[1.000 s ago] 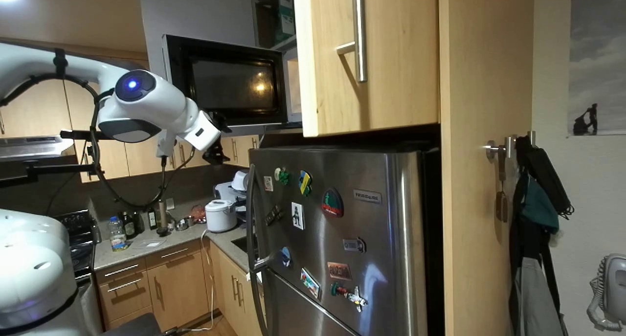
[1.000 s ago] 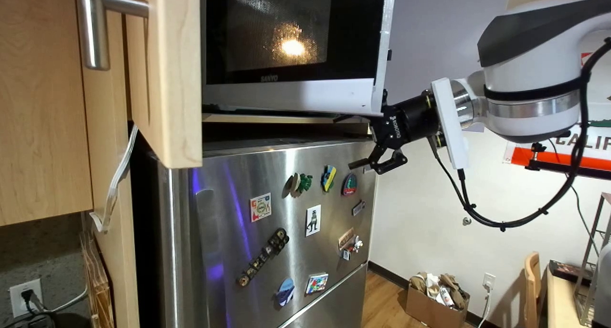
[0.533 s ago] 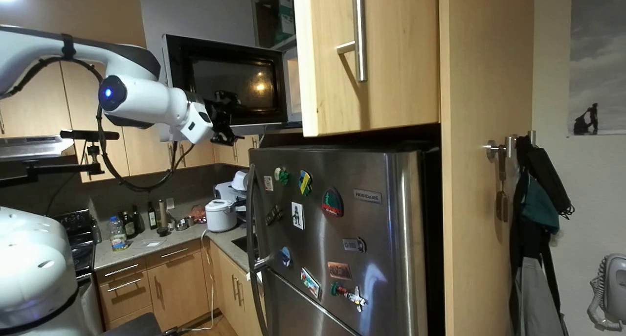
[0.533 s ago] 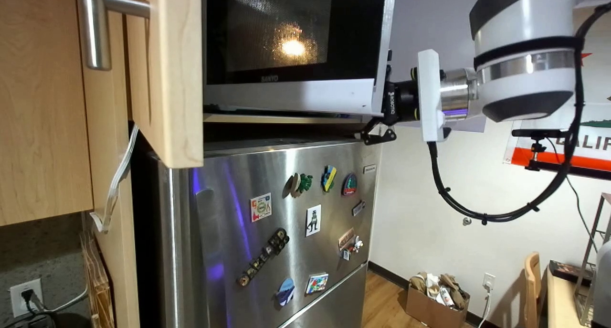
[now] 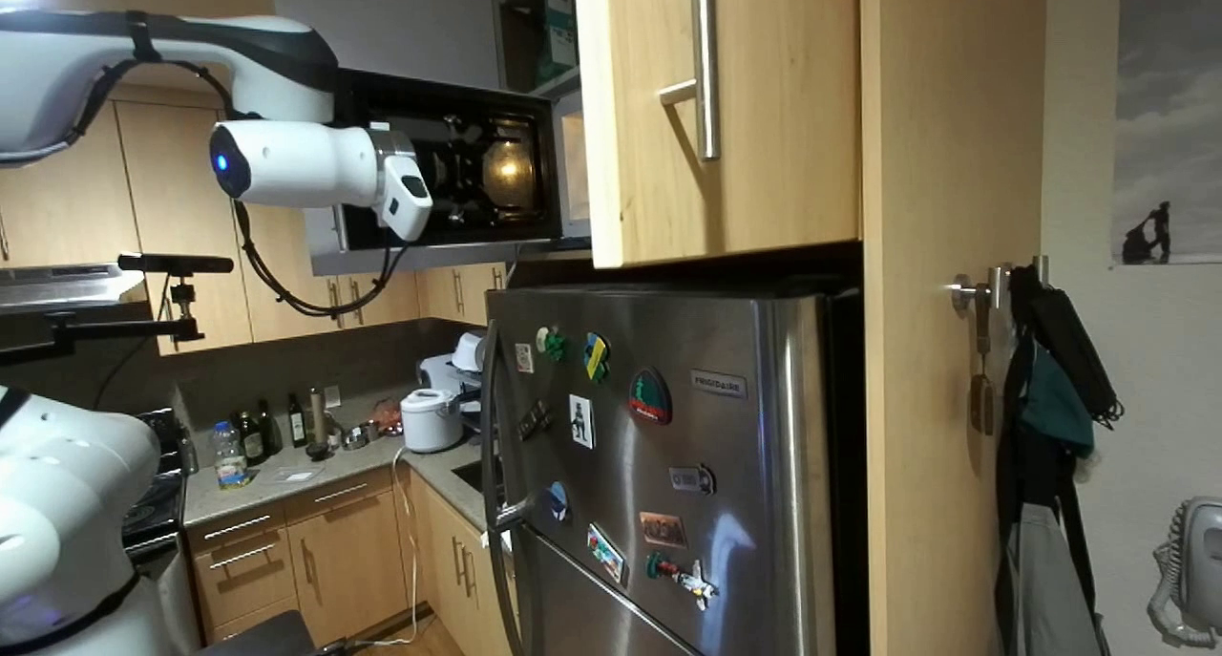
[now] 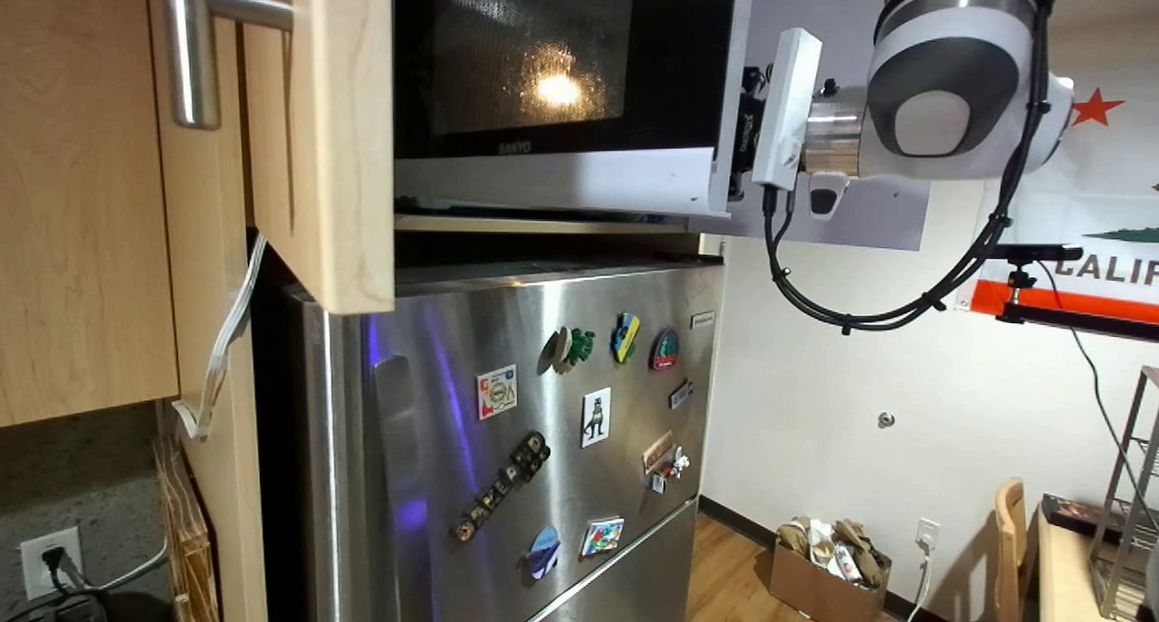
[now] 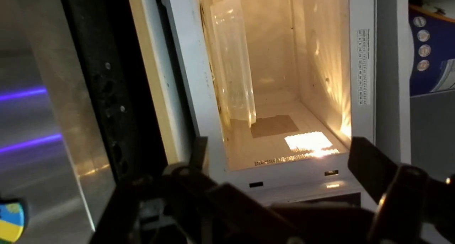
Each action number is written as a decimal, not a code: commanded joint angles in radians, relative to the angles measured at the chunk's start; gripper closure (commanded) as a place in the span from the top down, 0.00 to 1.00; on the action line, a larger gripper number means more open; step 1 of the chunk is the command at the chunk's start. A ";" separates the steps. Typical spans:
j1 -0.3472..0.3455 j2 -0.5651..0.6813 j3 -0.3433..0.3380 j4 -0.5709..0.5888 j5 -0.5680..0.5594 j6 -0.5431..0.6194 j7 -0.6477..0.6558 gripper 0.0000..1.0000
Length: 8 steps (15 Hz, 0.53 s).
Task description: Remove the bowl in the microwave
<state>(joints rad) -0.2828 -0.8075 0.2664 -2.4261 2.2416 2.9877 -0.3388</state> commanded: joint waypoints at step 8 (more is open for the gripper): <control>-0.006 0.008 0.012 0.016 0.045 0.024 0.006 1.00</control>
<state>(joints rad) -0.2599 -0.8104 0.2620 -2.4323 2.2479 2.9889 -0.3402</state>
